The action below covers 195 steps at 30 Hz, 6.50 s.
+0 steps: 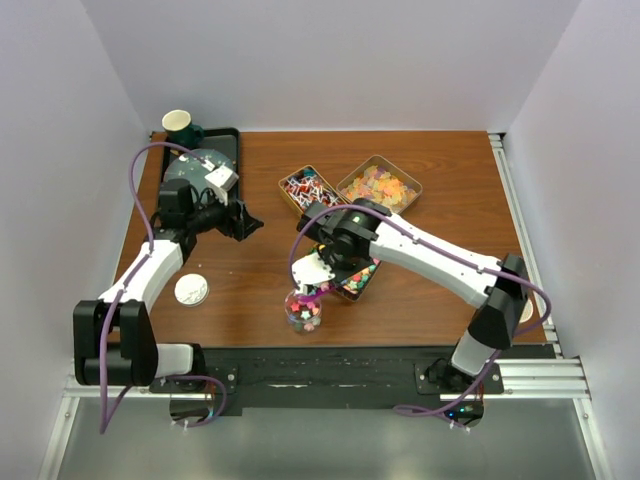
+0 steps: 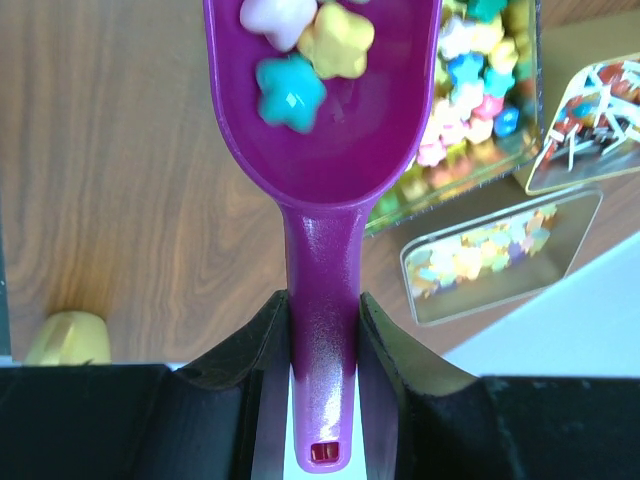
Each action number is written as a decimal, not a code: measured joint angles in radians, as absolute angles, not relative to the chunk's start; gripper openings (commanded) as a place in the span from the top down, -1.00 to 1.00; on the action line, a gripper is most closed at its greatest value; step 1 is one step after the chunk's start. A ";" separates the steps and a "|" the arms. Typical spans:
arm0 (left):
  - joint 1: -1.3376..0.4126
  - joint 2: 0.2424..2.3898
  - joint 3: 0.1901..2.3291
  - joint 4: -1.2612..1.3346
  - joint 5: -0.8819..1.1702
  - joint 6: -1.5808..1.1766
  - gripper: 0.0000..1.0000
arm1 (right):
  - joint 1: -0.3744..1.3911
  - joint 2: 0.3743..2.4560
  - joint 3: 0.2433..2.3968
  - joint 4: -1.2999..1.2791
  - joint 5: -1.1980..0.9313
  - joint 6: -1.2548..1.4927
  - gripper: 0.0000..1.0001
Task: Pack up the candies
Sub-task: Place the fake candies in the packing bottle, then adjust the spatula, then move the storage box to the center of the board.
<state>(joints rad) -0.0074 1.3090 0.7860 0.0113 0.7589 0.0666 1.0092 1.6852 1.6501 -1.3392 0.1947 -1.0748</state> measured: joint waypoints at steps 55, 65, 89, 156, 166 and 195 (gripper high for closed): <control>-0.057 1.304 0.708 0.255 1.140 -0.226 -0.68 | 0.969 1.624 1.668 -1.339 0.295 -0.890 1.00; -0.174 1.459 0.748 0.214 1.178 -0.213 -0.58 | 0.966 1.740 1.728 -1.279 0.213 -0.806 1.00; -0.205 1.756 1.096 0.015 1.063 -0.118 -0.50 | 0.662 1.720 1.753 -1.170 0.127 -0.660 1.00; -0.059 1.751 1.083 -0.491 0.246 0.457 0.58 | 0.461 1.665 1.689 -1.113 0.213 -0.620 1.00; -0.019 1.728 1.211 -0.544 0.224 0.434 -0.14 | 0.461 1.675 1.691 -1.113 0.219 -0.613 1.00; -0.476 2.360 2.129 -0.343 0.305 0.037 -0.18 | 0.225 1.614 1.605 -1.043 0.247 -0.433 1.00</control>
<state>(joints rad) -0.4763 2.3596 2.1288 -0.3431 0.3054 0.0372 0.2253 1.6138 1.6054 -1.0428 0.2470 -0.4332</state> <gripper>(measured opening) 0.586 0.296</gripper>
